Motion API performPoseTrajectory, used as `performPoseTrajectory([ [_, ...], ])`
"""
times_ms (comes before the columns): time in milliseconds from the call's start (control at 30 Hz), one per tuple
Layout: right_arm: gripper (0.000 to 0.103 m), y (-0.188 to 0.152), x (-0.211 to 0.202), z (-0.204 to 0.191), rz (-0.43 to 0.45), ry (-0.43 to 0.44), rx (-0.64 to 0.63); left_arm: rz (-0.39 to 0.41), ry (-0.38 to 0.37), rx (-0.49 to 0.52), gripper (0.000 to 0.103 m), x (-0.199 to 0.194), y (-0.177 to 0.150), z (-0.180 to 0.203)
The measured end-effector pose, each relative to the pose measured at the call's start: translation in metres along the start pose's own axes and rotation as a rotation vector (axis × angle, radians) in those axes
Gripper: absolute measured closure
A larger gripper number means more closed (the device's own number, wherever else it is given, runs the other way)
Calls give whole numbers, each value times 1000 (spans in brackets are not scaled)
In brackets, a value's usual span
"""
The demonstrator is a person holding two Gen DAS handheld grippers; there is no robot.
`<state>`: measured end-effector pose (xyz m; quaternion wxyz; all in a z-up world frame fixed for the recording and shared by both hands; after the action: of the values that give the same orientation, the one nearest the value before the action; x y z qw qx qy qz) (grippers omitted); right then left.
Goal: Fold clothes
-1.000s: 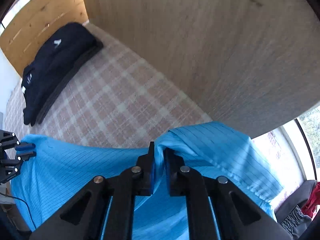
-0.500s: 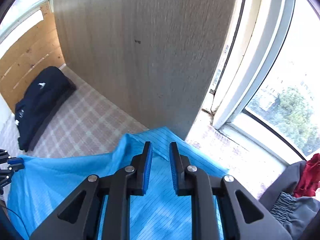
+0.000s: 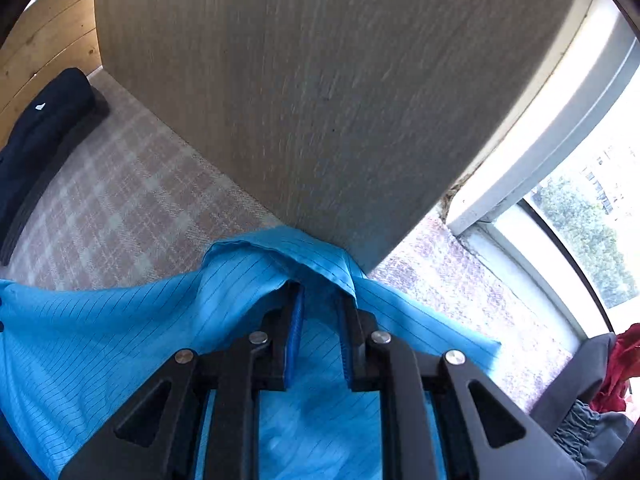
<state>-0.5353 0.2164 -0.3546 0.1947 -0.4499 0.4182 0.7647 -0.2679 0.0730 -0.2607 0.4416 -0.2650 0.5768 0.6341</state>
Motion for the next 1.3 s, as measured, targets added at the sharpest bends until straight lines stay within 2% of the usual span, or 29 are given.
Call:
performPoseTrajectory([
  [100,85,4,-40,-6,105,-1,22,7,-4,1,79,-1,1,1],
  [167,85,6,-62,-26,166,58,6,10,-19,-7,80,0,2,3],
  [233,84,1,-58,-59,121,163,-56,22,-11,-12,80,-4,5,2],
  [267,84,-1,-46,-69,87,150,-92,30,7,-11,79,-9,5,-1],
  [333,84,-3,-18,-79,39,69,-163,51,38,-17,80,-24,5,-7],
  [433,80,4,-1,-71,46,-7,-177,100,68,-78,80,-72,-12,-23],
  [533,80,9,-15,-67,61,-52,-141,120,76,-150,80,-118,-52,-26],
  [567,79,10,-28,-77,87,-26,-152,117,63,-174,80,-126,-68,-22],
  [700,78,-10,-84,-171,111,285,-258,99,-23,-275,80,-142,-132,9],
  [733,78,-20,-89,-196,99,322,-303,93,-44,-295,80,-142,-147,18],
  [800,78,-43,-90,-243,68,348,-398,67,-68,-333,79,-135,-177,33],
  [833,78,-55,-87,-258,51,340,-437,51,-49,-347,79,-131,-192,35],
  [900,76,-66,-78,-259,19,298,-451,34,35,-380,80,-137,-221,28],
  [967,66,-65,-77,-248,15,232,-441,67,112,-440,80,-160,-248,16],
  [1033,66,-64,-82,-239,8,177,-443,117,139,-521,80,-185,-279,12],
  [1100,66,-63,-103,-247,27,225,-456,151,141,-582,80,-201,-312,16],
  [1167,65,-61,-131,-270,64,293,-504,163,91,-610,76,-202,-338,27],
  [1233,62,-59,-154,-298,83,380,-562,158,33,-604,76,-193,-354,38],
  [1300,60,-69,-168,-325,64,438,-629,160,-10,-587,75,-185,-360,45],
])
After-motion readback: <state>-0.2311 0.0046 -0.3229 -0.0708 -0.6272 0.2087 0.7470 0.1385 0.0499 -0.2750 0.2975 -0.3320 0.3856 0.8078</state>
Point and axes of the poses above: each gripper's, at about its wrist camera, not at the fingertips, and x roughly the way its jaws point, z to its right, y to its top, the point moved 10 cm from there along x, roughly the way its jaws point, and after that the axes turned 7 degrees about -y, right-handed, at the moved point
